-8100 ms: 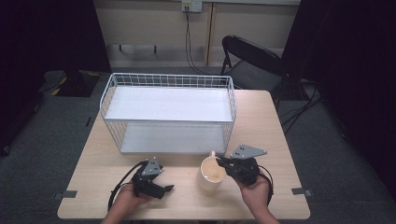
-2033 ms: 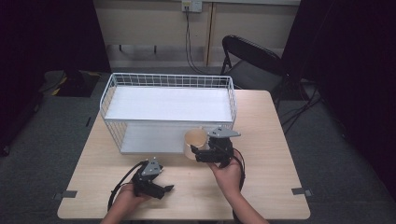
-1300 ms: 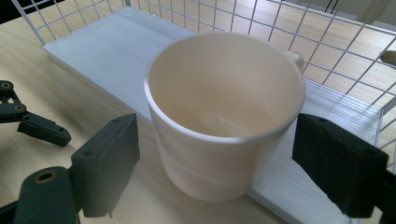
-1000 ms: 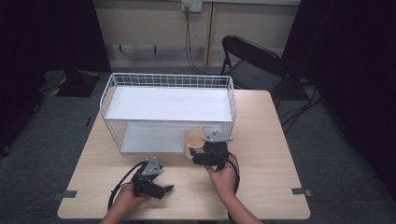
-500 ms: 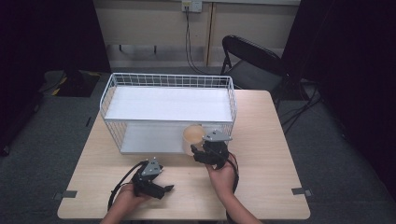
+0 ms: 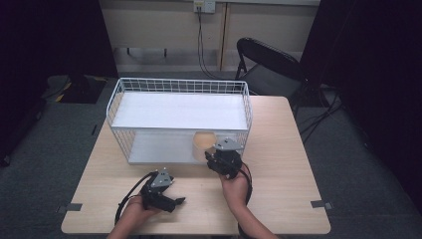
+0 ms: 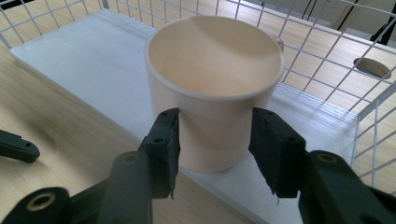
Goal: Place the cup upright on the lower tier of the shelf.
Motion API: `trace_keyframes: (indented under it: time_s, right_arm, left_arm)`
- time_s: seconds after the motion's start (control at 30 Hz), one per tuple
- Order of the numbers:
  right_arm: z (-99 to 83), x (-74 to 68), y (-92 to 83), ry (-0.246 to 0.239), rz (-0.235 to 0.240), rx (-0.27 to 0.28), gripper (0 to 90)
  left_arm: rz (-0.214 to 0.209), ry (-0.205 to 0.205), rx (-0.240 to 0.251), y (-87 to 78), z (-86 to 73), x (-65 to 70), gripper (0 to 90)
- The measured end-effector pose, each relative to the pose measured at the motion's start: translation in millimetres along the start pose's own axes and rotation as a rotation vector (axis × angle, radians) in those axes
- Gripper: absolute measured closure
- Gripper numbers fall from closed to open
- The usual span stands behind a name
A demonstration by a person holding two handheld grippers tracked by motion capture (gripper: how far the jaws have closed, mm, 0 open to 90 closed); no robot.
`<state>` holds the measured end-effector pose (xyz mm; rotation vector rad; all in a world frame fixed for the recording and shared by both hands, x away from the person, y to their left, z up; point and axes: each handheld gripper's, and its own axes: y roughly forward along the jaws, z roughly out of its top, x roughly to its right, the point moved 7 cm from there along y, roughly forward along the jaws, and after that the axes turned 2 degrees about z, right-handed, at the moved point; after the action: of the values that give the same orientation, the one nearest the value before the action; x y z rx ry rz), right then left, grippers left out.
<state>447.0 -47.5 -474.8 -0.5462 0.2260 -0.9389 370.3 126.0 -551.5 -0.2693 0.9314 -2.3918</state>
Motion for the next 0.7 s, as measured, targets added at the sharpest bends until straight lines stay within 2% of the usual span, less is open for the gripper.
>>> trace_keyframes:
  time_s: [0.4, 0.63, 0.7]
  right_arm:
    - [2.1, -0.3, 5.0, -0.02, -0.017, 0.007, 64.7]
    - [1.8, 2.2, 5.2, -0.004, -0.022, 0.016, 56.7]
    - [1.5, 2.1, 3.8, 0.008, -0.002, 0.015, 52.3]
  left_arm:
    - [0.0, 0.0, 0.0, 0.0, 0.0, 0.0, 13.9]
    - [0.0, 0.0, 0.0, 0.0, 0.0, 0.0, 13.9]
    - [0.0, 0.0, 0.0, 0.0, 0.0, 0.0, 13.9]
